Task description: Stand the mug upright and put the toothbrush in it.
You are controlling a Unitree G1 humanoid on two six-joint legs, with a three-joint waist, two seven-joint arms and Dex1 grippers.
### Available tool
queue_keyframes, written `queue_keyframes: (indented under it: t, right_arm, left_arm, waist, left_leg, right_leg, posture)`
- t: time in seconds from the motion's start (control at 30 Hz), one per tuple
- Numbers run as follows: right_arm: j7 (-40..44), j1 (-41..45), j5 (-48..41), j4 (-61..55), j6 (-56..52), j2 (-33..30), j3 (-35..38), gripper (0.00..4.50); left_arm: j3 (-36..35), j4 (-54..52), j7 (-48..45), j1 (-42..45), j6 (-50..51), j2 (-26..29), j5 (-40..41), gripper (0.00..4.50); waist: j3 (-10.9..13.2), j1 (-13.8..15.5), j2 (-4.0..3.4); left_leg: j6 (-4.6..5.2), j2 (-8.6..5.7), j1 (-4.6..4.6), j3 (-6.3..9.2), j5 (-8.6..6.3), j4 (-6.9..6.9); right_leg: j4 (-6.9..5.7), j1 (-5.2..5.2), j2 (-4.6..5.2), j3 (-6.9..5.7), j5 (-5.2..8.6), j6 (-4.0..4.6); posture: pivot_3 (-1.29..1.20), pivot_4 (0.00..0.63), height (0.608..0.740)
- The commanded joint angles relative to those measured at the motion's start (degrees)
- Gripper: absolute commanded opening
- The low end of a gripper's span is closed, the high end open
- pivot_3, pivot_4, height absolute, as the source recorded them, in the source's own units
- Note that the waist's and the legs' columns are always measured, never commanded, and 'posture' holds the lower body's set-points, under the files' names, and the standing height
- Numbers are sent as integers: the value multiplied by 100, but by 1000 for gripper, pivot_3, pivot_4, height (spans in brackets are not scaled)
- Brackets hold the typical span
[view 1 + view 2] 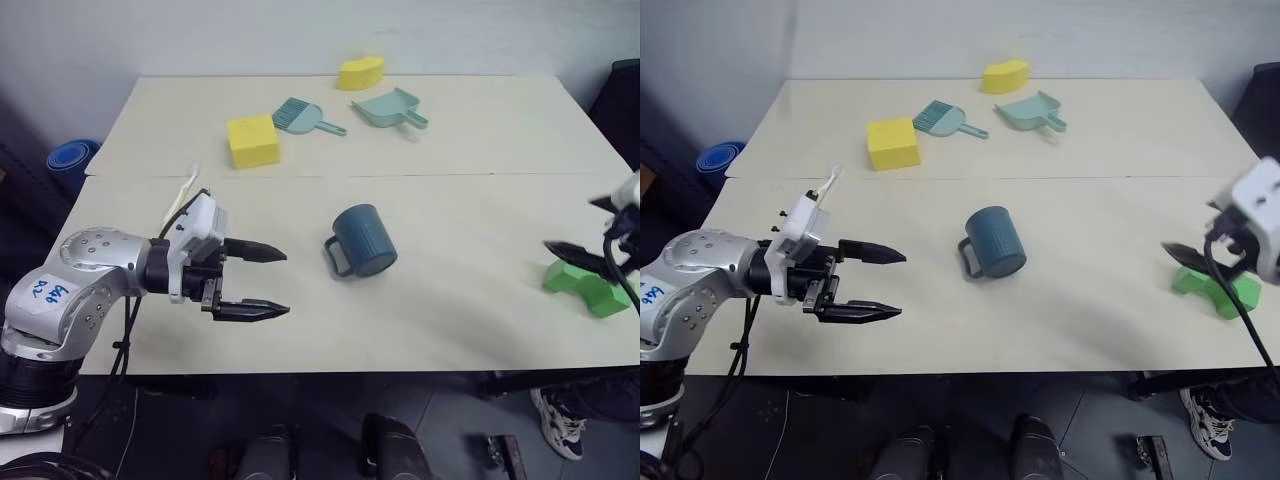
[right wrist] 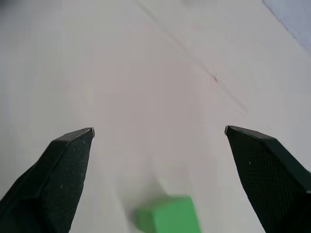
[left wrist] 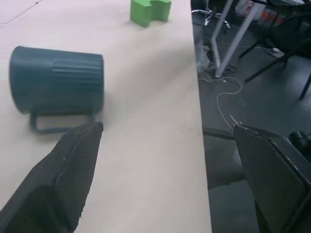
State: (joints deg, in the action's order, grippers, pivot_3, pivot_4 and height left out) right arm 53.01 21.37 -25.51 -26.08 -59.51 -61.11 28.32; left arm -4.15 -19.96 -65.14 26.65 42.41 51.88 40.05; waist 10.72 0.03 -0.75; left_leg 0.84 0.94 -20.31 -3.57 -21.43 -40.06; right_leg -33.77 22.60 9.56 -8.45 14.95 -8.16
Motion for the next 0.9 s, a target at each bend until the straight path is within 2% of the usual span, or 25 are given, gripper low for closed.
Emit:
queue_keyframes:
  t: [0.03,0.17,0.23,0.4,0.47,0.53,0.63,0.73,0.9]
  right_arm:
    - [-483,701,-1198,-938,-1621,558,-340,4482]
    - [-970,1139,-1802,-1594,-2427,1198,-713,4482]
    - [-942,1230,-2064,-1639,-2575,1168,-704,4482]
    - [-616,1281,-2444,-1516,-2361,539,-698,4482]
    - [-381,1146,-2517,-1470,-2132,214,-612,4482]
    - [-271,1029,-2585,-1436,-1979,23,-544,4482]
    - [-8,767,-2698,-1463,-1789,-234,-278,4482]
    - [81,573,-2797,-1514,-1656,-412,-138,4482]
    - [-120,270,-2893,-1547,-1448,-466,86,4482]
  left_arm:
    - [-317,22,-171,116,-86,241,83,4500]
    - [-135,347,98,323,89,306,-193,4500]
    - [232,437,682,619,622,139,-439,4500]
    - [909,952,2659,1700,3156,-936,-946,4500]
    - [509,1239,3198,2241,4364,-1883,-888,4500]
    - [302,1446,3486,2603,4938,-2401,-870,4500]
    - [268,2234,4072,3096,5009,-2907,-700,4500]
    - [421,2969,4550,3394,5009,-2970,-370,4500]
    - [639,4038,5598,3849,5009,-3126,245,4500]
  waist:
    - [0,1,2]
    - [1,108,2]
    - [1,174,1]
    - [5,269,19]
    - [11,283,36]
    - [14,281,50]
    - [15,251,65]
    - [15,143,66]
    - [17,141,68]
  left_leg:
    - [-2,1,-1,4,-1,0]
    - [-4,-9,-19,-6,-3,-3]
    - [-4,-11,-27,-8,-3,-3]
    - [7,-28,-33,-7,-1,-6]
    - [10,-30,-33,-9,-1,-7]
    - [12,-30,-36,-9,0,-10]
    - [11,-26,-37,-10,0,-9]
    - [9,-22,-29,-19,1,-5]
    - [4,-20,-20,-21,4,-6]
  right_leg:
    - [-2,0,-1,-2,0,0]
    - [-4,9,-1,3,-1,-1]
    - [-5,13,-2,2,-1,-2]
    - [0,11,-7,35,-10,-19]
    - [1,11,-12,48,-12,-23]
    - [0,12,-16,55,-13,-25]
    - [2,14,-19,55,-13,-25]
    - [0,16,-21,61,-13,-25]
    - [-5,16,-21,75,-13,-25]
  posture:
    - [0,150,740]
    - [0,150,740]
    - [0,150,740]
    - [0,150,740]
    - [0,150,740]
    - [0,150,740]
    - [0,150,740]
    - [0,150,740]
    - [0,150,740]
